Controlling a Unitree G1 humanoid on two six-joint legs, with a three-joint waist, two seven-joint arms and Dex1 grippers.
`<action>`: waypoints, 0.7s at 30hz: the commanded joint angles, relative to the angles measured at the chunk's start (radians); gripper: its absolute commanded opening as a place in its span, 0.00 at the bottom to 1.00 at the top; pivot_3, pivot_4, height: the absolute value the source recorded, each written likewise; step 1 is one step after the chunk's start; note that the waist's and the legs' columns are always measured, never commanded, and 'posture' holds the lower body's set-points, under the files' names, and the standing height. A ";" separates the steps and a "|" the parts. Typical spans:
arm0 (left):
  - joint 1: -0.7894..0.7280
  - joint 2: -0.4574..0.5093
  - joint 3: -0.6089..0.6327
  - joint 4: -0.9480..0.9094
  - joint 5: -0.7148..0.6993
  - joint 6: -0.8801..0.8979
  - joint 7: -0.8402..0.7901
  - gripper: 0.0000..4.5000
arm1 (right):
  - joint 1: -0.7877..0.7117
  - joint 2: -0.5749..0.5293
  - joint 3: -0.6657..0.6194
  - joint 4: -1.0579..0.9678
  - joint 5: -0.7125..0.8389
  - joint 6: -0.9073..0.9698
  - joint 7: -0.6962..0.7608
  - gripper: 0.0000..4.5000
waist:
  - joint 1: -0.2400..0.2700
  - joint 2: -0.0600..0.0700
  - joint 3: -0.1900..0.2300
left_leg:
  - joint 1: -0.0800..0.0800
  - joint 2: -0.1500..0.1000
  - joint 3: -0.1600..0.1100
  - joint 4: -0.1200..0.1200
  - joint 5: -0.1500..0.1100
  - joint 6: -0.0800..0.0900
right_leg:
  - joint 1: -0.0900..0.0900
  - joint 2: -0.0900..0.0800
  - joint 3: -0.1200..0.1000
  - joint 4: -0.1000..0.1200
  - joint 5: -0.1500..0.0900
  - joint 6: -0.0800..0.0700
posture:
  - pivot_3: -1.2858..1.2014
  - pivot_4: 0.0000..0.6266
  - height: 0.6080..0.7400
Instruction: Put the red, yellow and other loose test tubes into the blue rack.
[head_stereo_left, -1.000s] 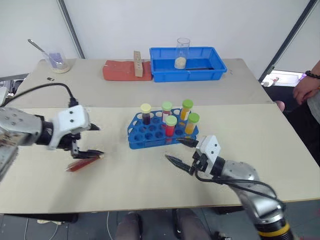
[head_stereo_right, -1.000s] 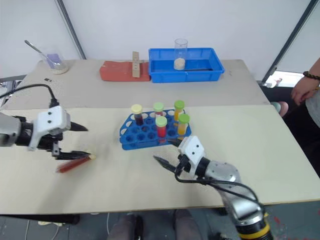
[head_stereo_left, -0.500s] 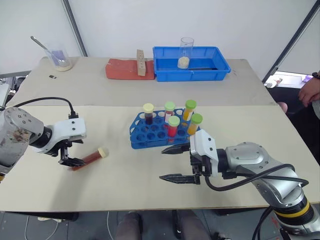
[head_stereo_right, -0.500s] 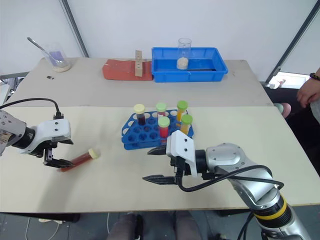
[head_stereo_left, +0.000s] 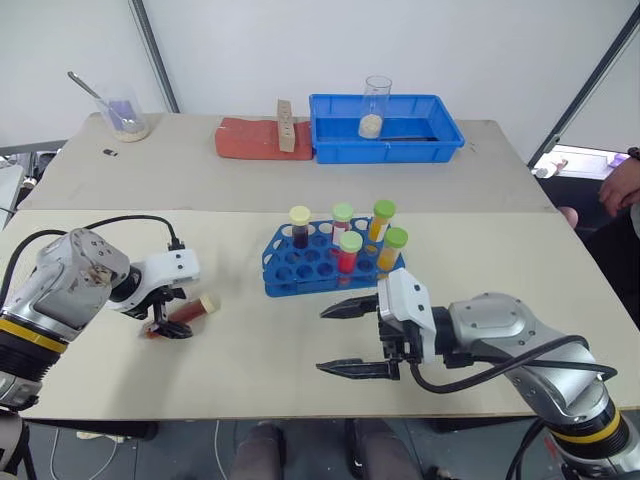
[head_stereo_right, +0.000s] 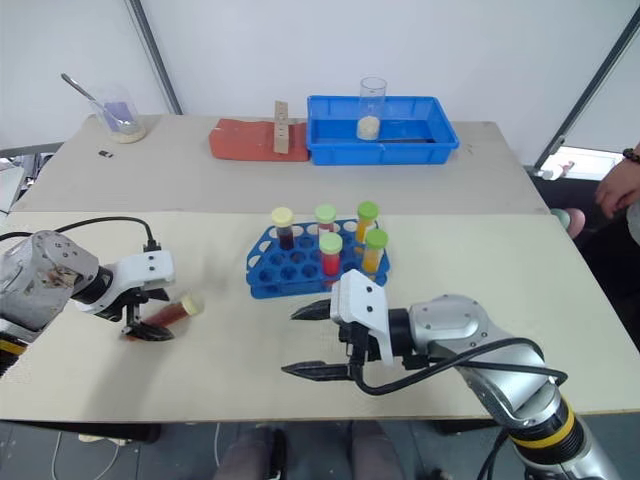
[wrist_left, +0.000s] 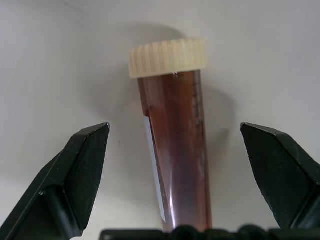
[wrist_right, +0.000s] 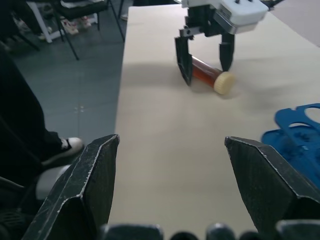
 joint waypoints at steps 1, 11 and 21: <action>-0.020 -0.010 -0.004 0.018 0.033 -0.023 0.005 0.73 | 0.000 -0.008 -0.042 -0.051 0.046 0.018 -0.013 0.84 | 0.000 0.000 0.000 | 0.000 0.000 0.000 0.000 0.000 0.000 | 0.000 0.000 0.000 0.000 0.000 0.000 | 0.52 0.24 1.00; -0.020 -0.024 0.020 0.057 0.054 -0.136 -0.011 0.20 | 0.006 -0.047 -0.076 -0.059 0.086 0.047 -0.020 0.84 | 0.001 0.000 0.000 | 0.001 0.000 0.000 0.001 0.000 0.000 | 0.001 0.000 0.000 0.000 0.000 0.000 | 0.52 0.24 1.00; -0.121 -0.191 0.368 -0.023 -0.359 0.018 -0.025 0.20 | 0.083 -0.149 -0.220 -0.067 0.091 -0.002 -0.001 0.84 | 0.008 -0.002 0.000 | -0.002 -0.001 -0.001 0.003 0.000 0.000 | 0.001 0.000 0.000 -0.001 0.001 0.002 | 0.52 0.24 1.00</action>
